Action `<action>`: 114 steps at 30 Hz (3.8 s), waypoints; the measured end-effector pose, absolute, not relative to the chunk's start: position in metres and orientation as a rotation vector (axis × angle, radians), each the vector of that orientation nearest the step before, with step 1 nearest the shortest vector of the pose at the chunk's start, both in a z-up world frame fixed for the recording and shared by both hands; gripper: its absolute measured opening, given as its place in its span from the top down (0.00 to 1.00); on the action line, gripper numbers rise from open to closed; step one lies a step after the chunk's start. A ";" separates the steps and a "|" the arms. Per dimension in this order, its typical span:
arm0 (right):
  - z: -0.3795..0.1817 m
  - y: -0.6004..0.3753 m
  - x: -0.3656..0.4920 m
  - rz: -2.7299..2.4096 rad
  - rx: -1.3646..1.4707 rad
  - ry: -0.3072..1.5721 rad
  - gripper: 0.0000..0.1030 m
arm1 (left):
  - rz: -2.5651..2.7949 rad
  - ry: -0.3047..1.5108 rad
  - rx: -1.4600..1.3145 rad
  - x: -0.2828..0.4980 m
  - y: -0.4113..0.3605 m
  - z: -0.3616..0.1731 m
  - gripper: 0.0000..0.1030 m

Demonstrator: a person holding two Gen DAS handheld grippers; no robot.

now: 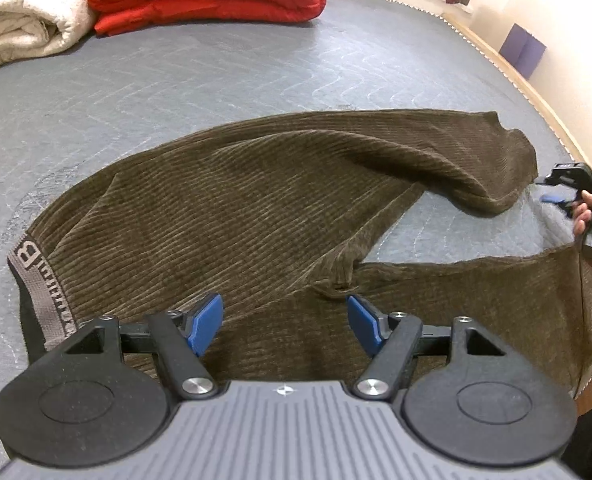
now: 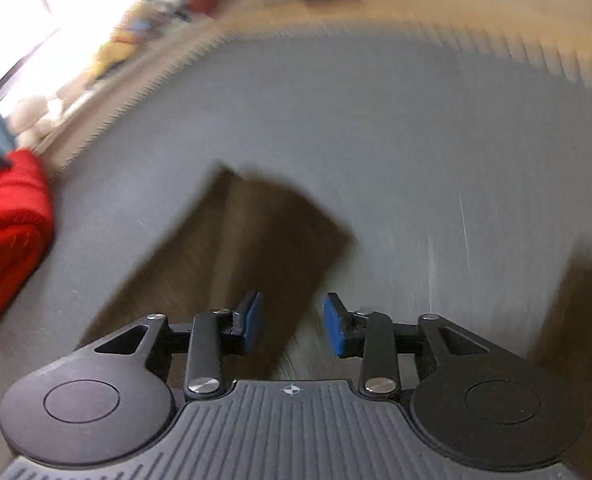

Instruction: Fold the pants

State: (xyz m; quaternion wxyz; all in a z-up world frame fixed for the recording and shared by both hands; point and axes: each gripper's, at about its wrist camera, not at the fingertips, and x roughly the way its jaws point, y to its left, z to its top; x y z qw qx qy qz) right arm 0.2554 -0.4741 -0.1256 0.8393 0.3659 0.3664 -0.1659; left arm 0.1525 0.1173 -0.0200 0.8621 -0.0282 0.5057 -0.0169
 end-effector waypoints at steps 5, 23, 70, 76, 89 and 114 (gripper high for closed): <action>-0.142 -0.481 0.264 -0.278 0.868 0.715 0.58 | -0.123 0.996 -0.072 0.161 0.100 -0.021 0.49; -0.164 -0.505 0.310 -0.340 0.923 0.634 0.88 | -0.196 1.042 0.136 0.233 0.038 -0.126 0.46; -0.007 -0.170 0.063 0.528 -0.046 0.663 0.59 | 0.079 1.224 -0.111 0.056 0.294 -0.042 0.76; -0.077 -0.081 -0.013 0.826 -0.398 0.787 0.60 | 0.097 1.267 -0.260 0.040 0.325 -0.058 0.50; -0.143 -0.033 -0.053 0.984 -0.720 0.862 0.60 | 0.036 1.410 -0.103 0.042 0.310 -0.097 0.41; -0.105 -0.066 -0.014 0.935 -0.381 0.875 0.74 | 0.007 1.203 -0.088 0.041 0.297 -0.053 0.68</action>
